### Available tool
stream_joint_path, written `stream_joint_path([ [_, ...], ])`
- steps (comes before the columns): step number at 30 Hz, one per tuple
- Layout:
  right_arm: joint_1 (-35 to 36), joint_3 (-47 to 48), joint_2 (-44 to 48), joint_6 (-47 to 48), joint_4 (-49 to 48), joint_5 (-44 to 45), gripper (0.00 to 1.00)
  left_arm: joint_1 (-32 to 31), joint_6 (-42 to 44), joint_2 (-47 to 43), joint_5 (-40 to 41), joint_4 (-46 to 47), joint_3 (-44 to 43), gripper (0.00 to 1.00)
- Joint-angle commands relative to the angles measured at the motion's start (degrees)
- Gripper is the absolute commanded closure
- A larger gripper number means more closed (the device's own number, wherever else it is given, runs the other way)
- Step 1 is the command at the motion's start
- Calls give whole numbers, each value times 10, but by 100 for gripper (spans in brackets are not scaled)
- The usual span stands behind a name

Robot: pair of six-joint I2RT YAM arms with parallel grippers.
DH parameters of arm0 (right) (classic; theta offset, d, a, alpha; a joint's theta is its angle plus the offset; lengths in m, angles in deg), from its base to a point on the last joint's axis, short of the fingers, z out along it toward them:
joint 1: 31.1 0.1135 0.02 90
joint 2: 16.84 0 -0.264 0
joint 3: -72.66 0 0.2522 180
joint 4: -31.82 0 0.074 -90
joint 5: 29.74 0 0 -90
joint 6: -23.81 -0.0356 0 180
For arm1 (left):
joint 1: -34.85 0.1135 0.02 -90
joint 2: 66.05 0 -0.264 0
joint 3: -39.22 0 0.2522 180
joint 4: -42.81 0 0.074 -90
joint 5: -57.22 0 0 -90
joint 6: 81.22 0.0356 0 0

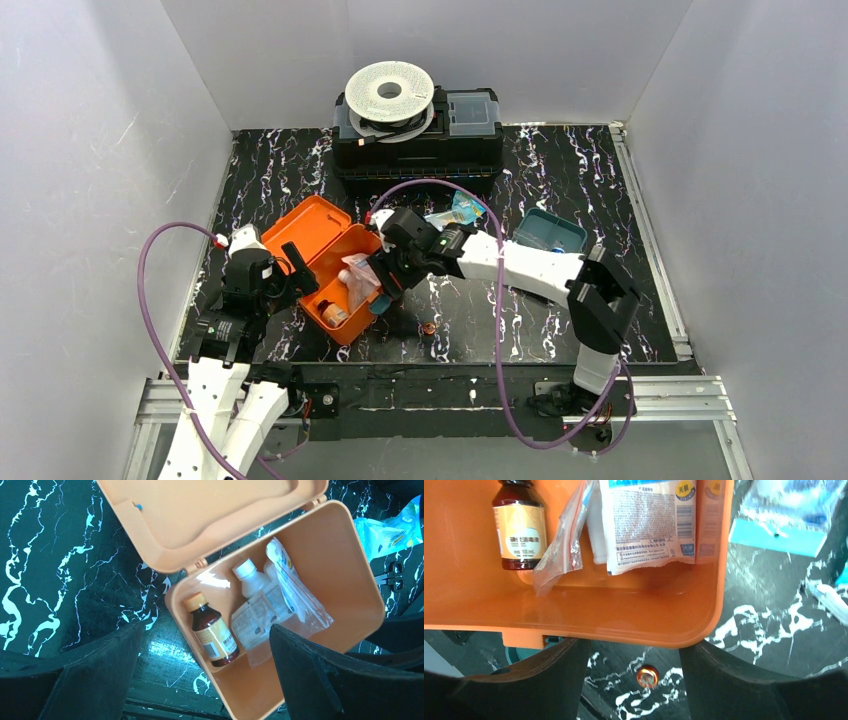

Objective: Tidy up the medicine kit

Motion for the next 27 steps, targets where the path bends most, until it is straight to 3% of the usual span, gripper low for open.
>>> stream_joint_path([
  [1,2,81,-38,29,-41,-46,28,-1,5,0,9,-1,-5,0],
  [6,3,172,-95,40,-1,-55,28,-1,5,1,9,-1,-5,0],
  [10,2,176,-86,43,17,-29,27,-1,5,1,9,-1,-5,0],
  [17,2,74,0,0,33,33,26,-1,6,-2,6,-1,-5,1],
  [27,16,-98,95,-89,42,43,26,-1,6,-12,-1,2,-3,0],
])
